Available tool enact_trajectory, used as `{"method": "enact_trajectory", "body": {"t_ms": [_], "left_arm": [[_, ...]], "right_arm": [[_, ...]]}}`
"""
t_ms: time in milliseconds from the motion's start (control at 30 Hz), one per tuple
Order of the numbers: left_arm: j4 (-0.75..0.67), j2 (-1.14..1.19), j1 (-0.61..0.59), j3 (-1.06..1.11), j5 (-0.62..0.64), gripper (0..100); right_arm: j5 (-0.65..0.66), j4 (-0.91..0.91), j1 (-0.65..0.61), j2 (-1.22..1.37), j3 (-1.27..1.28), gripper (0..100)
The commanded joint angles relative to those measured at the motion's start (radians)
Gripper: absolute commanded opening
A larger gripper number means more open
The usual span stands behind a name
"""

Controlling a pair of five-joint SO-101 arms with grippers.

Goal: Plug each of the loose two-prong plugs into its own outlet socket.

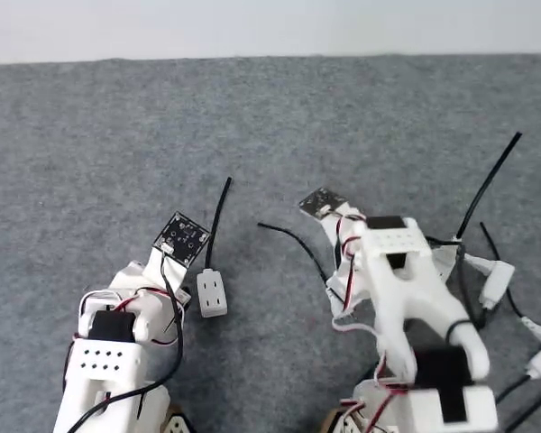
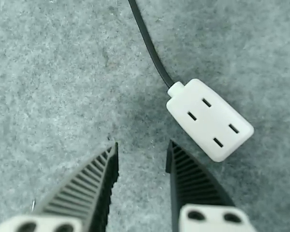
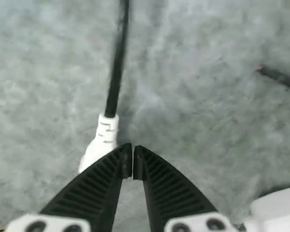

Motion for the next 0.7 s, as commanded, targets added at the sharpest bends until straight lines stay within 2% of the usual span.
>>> {"method": "enact_trajectory", "body": {"t_ms": [0,267,367,667], "left_arm": [[-0.023,-0.015,-0.003,-0.036,0.009,15],[-0.023,-0.015,-0.003,-0.036,0.009,15],[-0.023,-0.015,-0.003,-0.036,0.009,15],[-0.023,-0.014,-0.003,-0.036,0.009,15]], "right_arm": [[0.009,0.005,-0.041,-0.147,0.034,0.9],[-0.028,-0.041,-0.165,-0.205,0.161,0.9],[-0.023,-0.091,-0.153,-0.165,0.175,0.9],[-0.023,-0.091,-0.147,-0.12,0.149,0.9]]}}
